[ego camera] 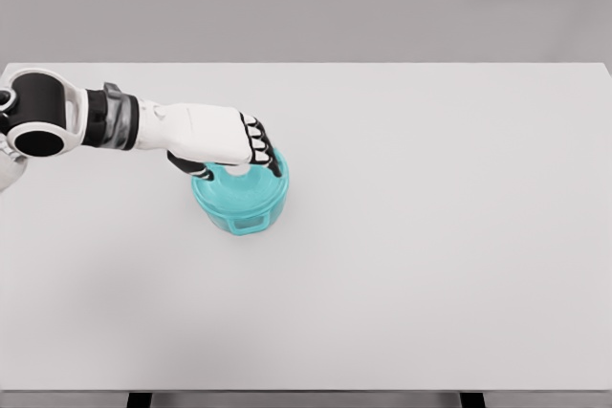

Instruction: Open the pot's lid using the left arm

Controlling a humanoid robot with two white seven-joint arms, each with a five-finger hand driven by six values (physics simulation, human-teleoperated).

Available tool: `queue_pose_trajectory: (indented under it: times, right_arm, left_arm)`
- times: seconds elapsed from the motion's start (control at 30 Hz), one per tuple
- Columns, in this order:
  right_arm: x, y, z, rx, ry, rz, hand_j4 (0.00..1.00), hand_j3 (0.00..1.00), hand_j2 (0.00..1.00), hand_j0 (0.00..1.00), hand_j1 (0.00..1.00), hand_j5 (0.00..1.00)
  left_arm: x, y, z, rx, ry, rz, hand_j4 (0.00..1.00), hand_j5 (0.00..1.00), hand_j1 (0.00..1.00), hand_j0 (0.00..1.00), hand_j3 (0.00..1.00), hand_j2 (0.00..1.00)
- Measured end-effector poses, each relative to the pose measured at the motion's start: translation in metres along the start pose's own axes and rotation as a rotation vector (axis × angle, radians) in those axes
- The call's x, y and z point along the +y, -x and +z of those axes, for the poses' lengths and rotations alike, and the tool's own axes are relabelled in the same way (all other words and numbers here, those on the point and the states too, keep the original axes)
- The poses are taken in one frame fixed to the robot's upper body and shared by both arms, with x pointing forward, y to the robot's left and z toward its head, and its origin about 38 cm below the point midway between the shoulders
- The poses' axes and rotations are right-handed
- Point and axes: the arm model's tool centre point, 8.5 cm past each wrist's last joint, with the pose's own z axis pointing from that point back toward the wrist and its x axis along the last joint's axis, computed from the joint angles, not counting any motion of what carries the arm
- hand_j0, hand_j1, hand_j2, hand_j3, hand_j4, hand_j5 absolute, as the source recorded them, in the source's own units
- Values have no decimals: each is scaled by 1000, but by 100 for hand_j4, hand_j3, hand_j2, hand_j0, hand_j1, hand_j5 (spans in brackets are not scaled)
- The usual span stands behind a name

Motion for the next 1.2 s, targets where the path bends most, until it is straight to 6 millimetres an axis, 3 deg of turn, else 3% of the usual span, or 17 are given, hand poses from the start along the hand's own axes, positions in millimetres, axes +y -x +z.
queue_pose_trajectory:
  times: [0.43,1.2]
  right_arm:
    - [0,0,0,0,0,0,100,100,100,100,100,100]
    - [0,0,0,0,0,0,100,100,100,100,100,100]
  left_arm:
    - [-9,6,-7,23,36,-4,76,76,76,76,76,76]
    - [-11,4,-10,6,46,-9,46,46,46,46,46,46]
